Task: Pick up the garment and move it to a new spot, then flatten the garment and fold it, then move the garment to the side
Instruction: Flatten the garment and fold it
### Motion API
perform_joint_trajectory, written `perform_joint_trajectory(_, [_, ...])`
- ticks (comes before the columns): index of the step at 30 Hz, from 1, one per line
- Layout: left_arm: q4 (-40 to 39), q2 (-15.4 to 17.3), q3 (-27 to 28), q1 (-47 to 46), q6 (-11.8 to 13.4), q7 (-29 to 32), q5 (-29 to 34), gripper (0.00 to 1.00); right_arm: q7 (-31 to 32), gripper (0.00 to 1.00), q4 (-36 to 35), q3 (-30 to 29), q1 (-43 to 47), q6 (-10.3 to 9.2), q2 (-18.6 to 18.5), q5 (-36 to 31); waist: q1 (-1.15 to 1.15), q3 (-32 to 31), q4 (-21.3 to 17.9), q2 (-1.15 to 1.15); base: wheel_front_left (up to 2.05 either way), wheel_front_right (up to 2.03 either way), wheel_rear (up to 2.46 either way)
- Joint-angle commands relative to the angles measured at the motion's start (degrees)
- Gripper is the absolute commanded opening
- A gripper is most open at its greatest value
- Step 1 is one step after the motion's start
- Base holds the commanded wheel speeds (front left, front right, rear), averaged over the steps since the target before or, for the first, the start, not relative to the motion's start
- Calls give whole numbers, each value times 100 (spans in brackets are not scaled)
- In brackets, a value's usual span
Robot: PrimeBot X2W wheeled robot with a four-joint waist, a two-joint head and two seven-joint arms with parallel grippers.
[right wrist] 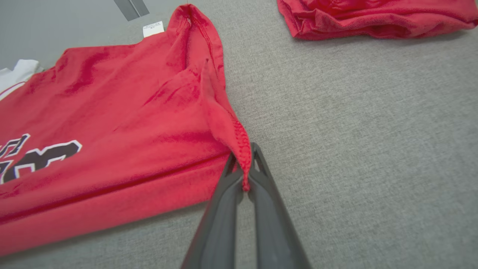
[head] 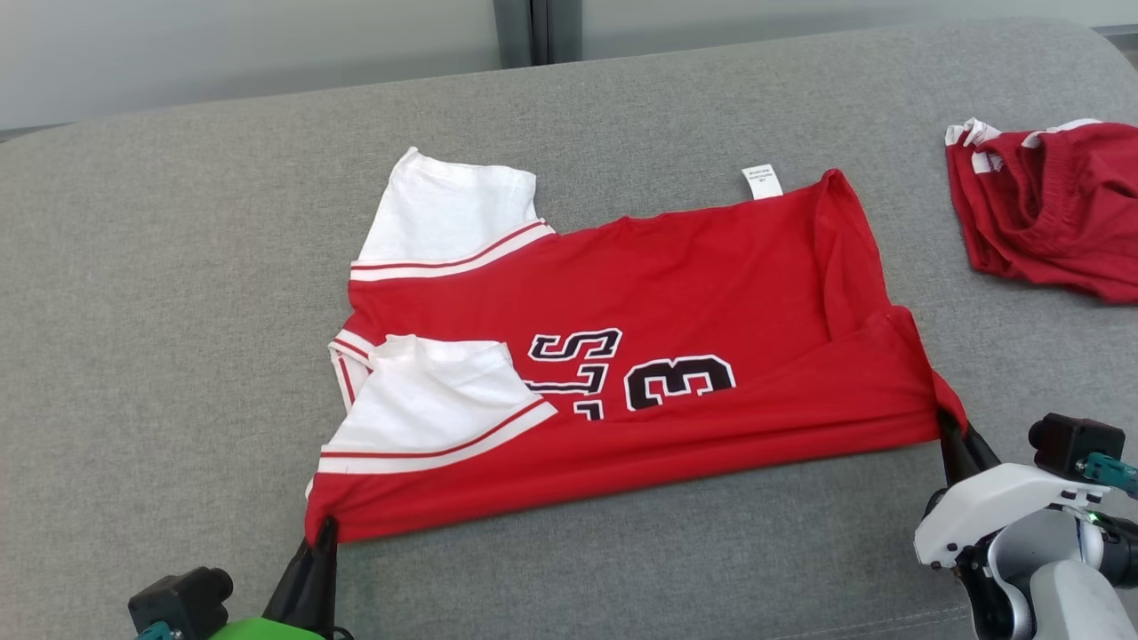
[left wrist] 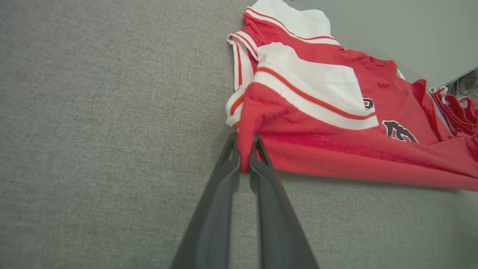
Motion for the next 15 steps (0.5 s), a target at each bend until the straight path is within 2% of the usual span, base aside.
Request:
perform_joint_trajectory(1, [46,69,80,62,63,-18,-49,0,22,51,-79,-117,104,-21,-48,-21,0,33,-27,0,0,0,0])
perform_joint_trajectory(2, [78,69,86,57,66,-14,-61,0,30,86,-99,-151,128,-21,-49,-24,0,44,-37,0,0,0,0])
perform_joint_trajectory(3, [104,60,84,56,71,5,-74,0,22,100,-115,-178,144,-22,-49,-10,0,55,-47,0,0,0,0])
perform_joint_trajectory(5, [142,47,77,47,55,-10,-93,0,0,100,-141,-209,190,-16,-42,15,0,78,-71,0,0,0,0])
perform_joint_trajectory(7, [161,28,64,58,47,-44,-95,32,-21,100,-148,-224,216,-15,-17,24,0,95,-89,0,0,0,0])
perform_joint_trajectory(8, [167,27,69,64,46,-52,-98,72,-23,100,-154,-240,224,-15,-17,27,0,101,-94,0,0,0,0])
perform_joint_trajectory(9, [168,30,71,73,47,-66,-95,100,-40,100,-166,-267,224,-15,-22,35,0,109,-98,0,0,0,0])
perform_joint_trajectory(15, [33,159,93,-49,77,-111,44,100,-148,100,-292,-277,157,-15,-24,6,0,111,-109,0,0,0,0])
